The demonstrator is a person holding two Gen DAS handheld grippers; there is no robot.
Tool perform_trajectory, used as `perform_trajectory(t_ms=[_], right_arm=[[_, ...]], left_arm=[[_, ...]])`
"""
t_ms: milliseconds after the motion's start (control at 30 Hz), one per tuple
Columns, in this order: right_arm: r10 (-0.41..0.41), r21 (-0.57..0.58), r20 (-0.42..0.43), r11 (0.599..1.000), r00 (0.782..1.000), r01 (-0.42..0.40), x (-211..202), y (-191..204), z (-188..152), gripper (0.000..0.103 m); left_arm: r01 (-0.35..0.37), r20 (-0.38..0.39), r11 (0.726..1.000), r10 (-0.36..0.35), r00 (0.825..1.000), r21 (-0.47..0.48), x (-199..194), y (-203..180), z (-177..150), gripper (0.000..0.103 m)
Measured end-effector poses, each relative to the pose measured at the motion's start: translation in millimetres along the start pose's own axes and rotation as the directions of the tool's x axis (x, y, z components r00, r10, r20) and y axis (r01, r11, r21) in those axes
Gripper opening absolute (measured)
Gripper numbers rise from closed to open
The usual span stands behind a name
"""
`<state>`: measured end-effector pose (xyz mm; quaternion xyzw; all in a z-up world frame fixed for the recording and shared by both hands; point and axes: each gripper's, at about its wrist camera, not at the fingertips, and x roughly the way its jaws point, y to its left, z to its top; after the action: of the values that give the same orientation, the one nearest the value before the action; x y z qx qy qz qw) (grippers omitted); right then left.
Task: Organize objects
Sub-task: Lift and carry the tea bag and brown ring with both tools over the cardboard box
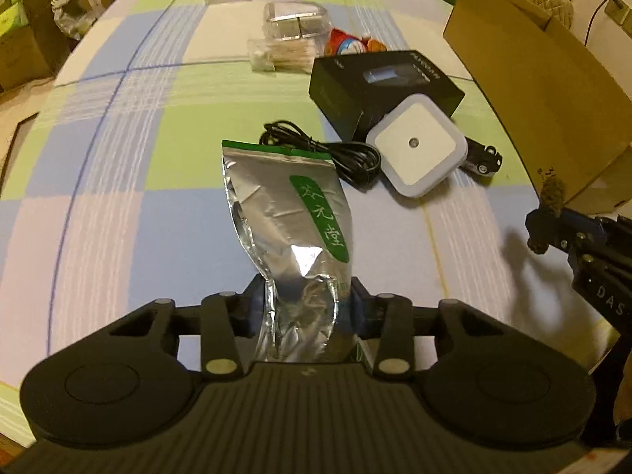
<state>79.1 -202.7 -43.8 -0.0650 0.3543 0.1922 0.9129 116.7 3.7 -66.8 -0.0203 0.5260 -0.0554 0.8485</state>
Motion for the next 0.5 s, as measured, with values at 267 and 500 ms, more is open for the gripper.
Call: perform_trajectory(t_ms=[267, 500], right_arm=[[-0.013, 0.019, 0.048, 1.000, 0.999, 0.012, -34.3, 0.0, 6.6, 0.015], [-0.048, 0.051, 0.079, 0.998, 0.996, 0.044, -69.5, -14.9, 7.1, 0.015]], left_arm=[[0.026, 0.078, 1.000, -0.025, 0.997, -0.011, -51.1, -9.2, -1.0, 0.036], [0.081, 0.153, 0.996, -0.084, 0.985, 0.027, -89.3, -41.5, 5.4, 0.036]])
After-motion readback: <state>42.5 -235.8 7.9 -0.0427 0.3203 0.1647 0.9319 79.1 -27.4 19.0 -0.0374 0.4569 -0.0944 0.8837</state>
